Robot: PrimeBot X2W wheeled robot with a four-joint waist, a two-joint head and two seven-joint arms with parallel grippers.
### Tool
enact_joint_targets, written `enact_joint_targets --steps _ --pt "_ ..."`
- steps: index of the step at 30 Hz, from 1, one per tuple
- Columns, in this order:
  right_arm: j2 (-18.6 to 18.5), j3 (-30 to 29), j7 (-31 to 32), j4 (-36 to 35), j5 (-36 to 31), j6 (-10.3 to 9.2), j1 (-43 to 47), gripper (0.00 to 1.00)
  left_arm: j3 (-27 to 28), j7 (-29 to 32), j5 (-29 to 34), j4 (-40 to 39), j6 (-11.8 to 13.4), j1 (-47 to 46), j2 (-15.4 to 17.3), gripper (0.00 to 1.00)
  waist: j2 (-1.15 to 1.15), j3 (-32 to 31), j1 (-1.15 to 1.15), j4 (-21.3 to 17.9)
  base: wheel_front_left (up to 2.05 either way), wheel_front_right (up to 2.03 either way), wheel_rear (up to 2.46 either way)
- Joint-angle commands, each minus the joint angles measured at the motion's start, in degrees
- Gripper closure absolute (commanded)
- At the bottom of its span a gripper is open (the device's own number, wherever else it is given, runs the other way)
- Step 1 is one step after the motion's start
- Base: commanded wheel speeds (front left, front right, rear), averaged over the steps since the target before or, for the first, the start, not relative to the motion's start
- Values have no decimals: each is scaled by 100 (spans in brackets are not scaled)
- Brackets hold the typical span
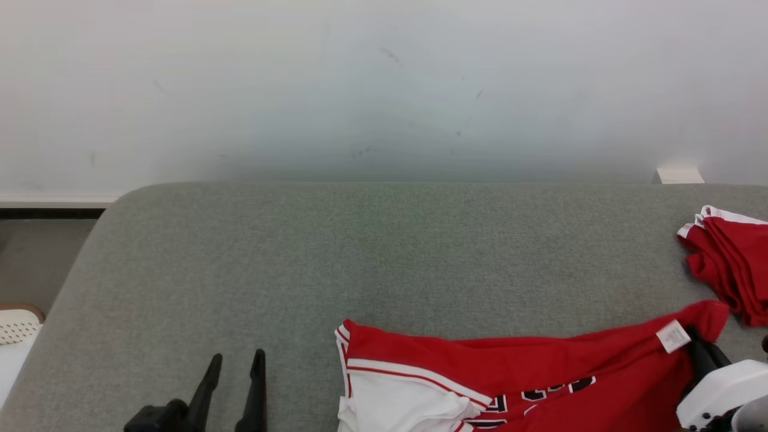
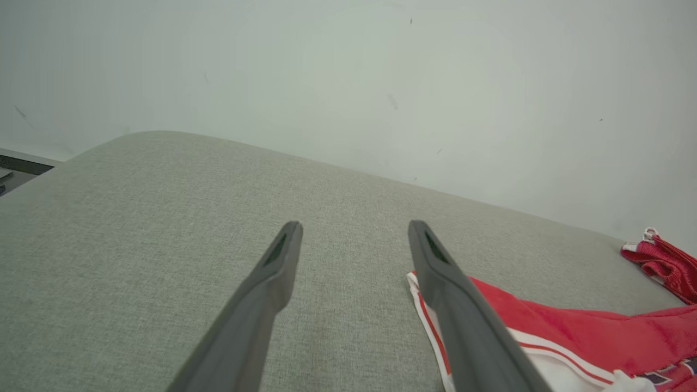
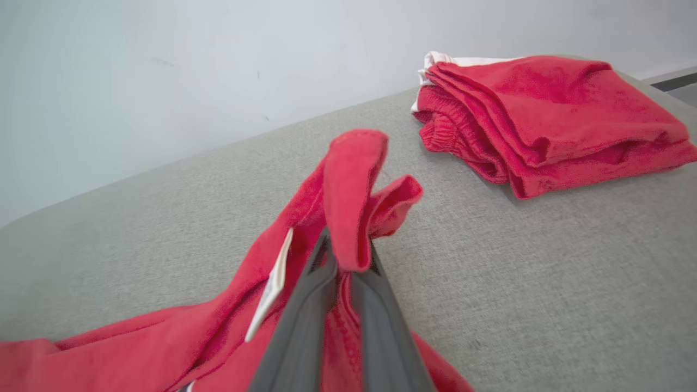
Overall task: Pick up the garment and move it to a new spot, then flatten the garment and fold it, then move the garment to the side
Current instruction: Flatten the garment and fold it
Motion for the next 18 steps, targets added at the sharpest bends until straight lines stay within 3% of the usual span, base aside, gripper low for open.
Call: enact_joint_targets --steps 1,10,14,18 --pt "68 57 70 -242 -1 -12 135 100 20 1 41 22 -12 61 -10 0 0 -23 0 -19 0 0 0" --pt "660 1007 866 -2119 316 -12 769 100 42 1 93 54 -53 -28 -13 0 0 -60 0 130 0 0 0" --pt "778 1594 1096 -2425 467 -12 978 100 54 1 92 81 -67 -46 -22 0 0 -58 0 337 0 0 0" --pt "839 2024 1027 -2302 518 -12 942 100 37 1 97 100 -79 -92 -41 0 0 -67 0 603 0 0 0"
